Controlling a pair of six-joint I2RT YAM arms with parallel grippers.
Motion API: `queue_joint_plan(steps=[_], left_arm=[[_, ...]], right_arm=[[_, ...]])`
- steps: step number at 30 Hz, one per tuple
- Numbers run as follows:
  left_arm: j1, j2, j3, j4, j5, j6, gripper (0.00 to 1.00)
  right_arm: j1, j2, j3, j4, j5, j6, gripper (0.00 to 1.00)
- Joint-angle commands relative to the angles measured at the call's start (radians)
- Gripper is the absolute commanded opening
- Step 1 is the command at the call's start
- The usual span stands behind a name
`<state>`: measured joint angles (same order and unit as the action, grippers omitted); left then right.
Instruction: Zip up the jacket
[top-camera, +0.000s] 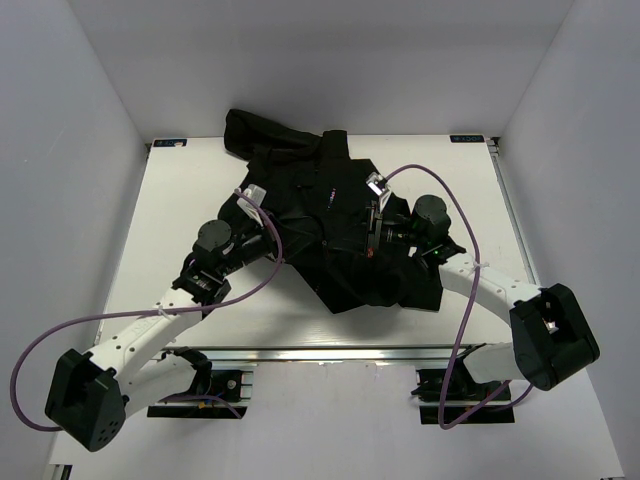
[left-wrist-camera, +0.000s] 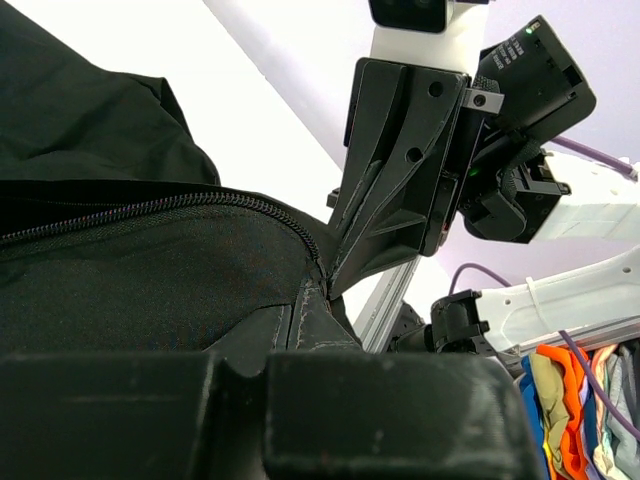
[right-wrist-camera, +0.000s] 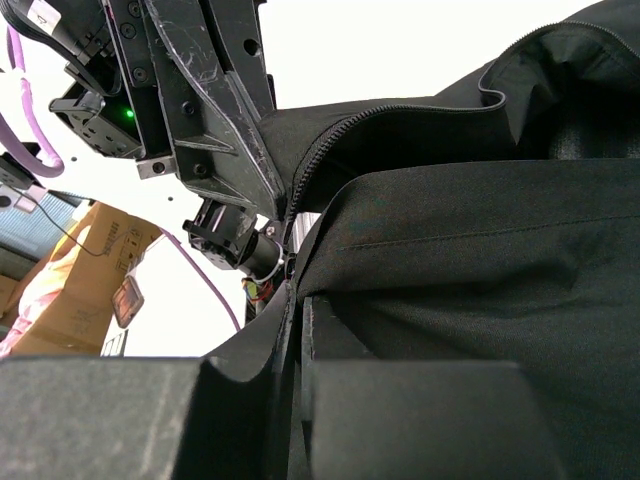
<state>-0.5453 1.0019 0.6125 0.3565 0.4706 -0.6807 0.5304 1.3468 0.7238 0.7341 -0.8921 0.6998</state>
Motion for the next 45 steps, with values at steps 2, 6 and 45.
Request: queue_joint_plan(steps=[2, 6, 45], left_arm=[[-0.004, -0.019, 0.001, -0.01, -0.015, 0.001, 0.0], [-0.004, -0.008, 0.006, -0.007, -0.003, 0.001, 0.0], [-0.024, 0.027, 0.05, -0.169, 0.204, 0.09, 0.0]], right_arm=[[0.005, -0.037, 0.022, 0.082, -0.011, 0.021, 0.0], [0.005, -0.038, 0.022, 0.091, -0.019, 0.033, 0.0], [-0.015, 0.02, 0.146, -0.06, -0.042, -0.066, 0.0]])
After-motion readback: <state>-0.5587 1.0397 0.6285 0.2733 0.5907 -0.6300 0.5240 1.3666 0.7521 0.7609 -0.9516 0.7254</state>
